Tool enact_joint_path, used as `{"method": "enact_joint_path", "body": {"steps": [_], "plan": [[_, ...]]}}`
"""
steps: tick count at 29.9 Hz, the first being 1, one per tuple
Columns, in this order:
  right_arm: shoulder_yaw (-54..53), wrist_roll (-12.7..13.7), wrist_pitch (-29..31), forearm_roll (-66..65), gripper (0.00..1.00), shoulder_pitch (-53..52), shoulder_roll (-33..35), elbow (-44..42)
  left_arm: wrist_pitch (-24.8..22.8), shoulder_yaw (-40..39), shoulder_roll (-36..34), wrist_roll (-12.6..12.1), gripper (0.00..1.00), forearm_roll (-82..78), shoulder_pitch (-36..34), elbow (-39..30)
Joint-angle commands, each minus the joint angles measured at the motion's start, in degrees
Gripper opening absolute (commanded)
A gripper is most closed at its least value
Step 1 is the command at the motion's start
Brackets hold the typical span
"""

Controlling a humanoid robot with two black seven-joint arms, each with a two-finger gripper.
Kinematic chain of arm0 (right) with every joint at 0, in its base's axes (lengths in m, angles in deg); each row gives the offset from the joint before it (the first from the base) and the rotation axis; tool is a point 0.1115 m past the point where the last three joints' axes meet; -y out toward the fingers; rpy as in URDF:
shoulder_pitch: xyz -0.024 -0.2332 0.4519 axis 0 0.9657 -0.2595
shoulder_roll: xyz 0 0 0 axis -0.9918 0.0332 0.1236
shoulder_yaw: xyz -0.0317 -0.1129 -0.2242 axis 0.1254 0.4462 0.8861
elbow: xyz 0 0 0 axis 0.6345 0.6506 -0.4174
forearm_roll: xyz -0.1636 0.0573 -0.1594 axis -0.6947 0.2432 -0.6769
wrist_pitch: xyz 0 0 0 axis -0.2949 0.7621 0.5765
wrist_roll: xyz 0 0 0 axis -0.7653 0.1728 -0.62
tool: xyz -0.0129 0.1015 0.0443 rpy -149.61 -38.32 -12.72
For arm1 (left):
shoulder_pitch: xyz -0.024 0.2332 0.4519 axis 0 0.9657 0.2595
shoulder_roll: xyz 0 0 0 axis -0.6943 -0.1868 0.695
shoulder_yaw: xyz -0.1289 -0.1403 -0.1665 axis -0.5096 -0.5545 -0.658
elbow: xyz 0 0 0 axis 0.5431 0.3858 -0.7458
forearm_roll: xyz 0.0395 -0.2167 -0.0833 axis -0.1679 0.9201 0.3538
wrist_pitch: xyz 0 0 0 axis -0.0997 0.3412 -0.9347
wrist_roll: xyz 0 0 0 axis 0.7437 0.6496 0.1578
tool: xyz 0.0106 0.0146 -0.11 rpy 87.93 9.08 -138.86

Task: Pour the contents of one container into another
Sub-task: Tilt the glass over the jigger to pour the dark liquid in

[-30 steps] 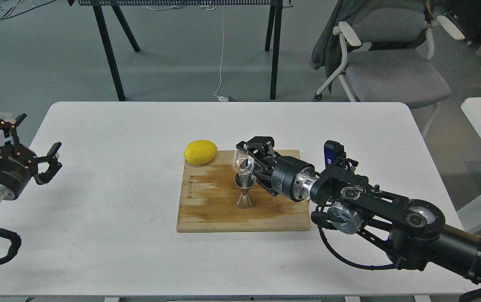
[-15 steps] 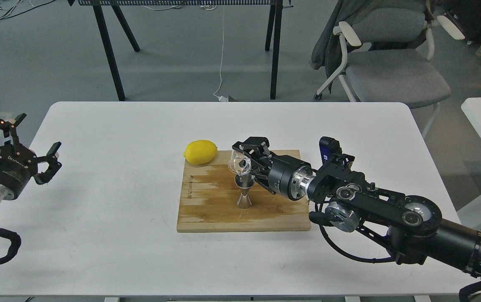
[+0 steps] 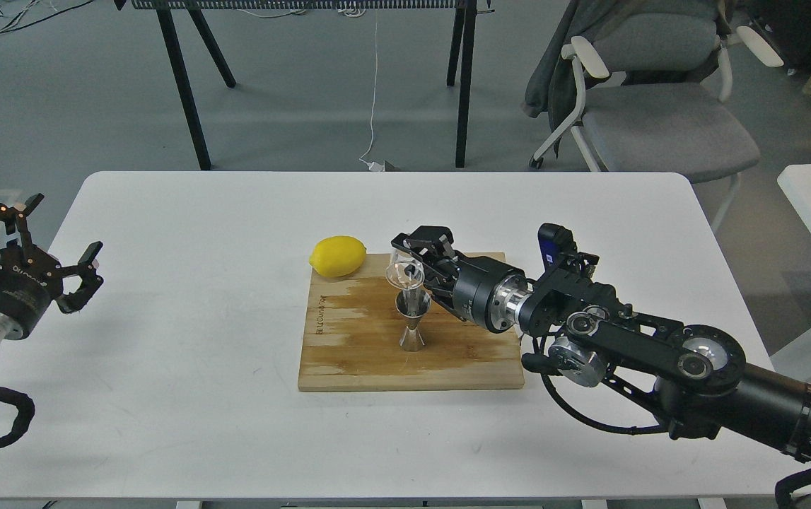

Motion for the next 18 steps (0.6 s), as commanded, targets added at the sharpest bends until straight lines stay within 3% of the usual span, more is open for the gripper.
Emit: {"method": "enact_joint_path", "body": {"steps": [1, 18], "plan": [[1.77, 0.0, 0.0, 0.07, 0.28, -0.83, 0.2, 0.04, 0.0, 0.0, -0.05, 0.0, 0.99, 0.0, 0.1, 0.02], [2.38, 0.0, 0.0, -1.6, 0.28, -2.15, 0.38, 0.04, 0.0, 0.0, -0.05, 0.0, 0.99, 0.0, 0.54, 0.81]]}}
